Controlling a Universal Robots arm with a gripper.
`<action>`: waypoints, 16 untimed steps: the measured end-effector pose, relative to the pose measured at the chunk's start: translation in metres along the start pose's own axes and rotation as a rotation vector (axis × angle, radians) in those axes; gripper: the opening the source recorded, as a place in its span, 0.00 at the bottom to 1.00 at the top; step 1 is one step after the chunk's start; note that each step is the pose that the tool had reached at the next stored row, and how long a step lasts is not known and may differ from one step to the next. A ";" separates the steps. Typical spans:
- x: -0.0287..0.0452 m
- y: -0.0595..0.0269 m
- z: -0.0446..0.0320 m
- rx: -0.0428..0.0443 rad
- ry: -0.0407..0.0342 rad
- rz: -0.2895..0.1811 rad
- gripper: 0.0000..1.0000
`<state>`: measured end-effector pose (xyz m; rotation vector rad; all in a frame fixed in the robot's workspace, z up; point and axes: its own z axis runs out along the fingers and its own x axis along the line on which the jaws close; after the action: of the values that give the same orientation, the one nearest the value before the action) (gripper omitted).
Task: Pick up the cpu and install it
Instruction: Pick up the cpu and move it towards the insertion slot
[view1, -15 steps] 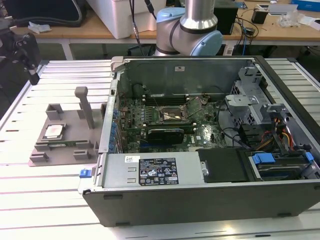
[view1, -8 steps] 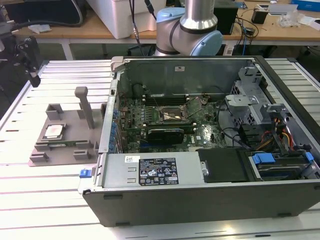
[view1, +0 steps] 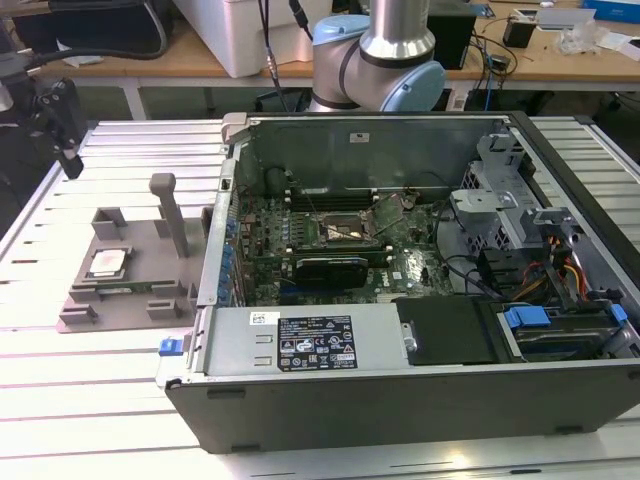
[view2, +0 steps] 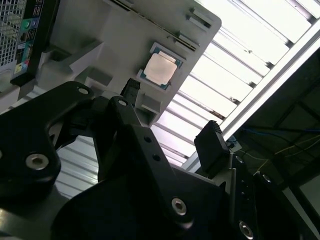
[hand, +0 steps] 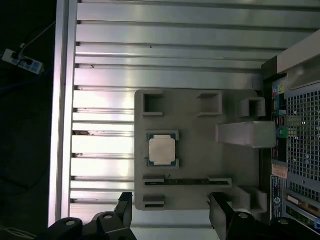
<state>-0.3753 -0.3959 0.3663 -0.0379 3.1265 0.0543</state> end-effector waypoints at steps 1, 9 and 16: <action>0.0000 0.0000 0.0007 0.0000 0.0000 0.000 0.72; 0.0001 -0.0003 0.0073 0.0000 0.0000 0.000 0.72; 0.0002 -0.0005 0.0134 -0.0001 0.0000 0.000 0.72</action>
<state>-0.3752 -0.3959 0.3529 -0.0379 3.1264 0.0544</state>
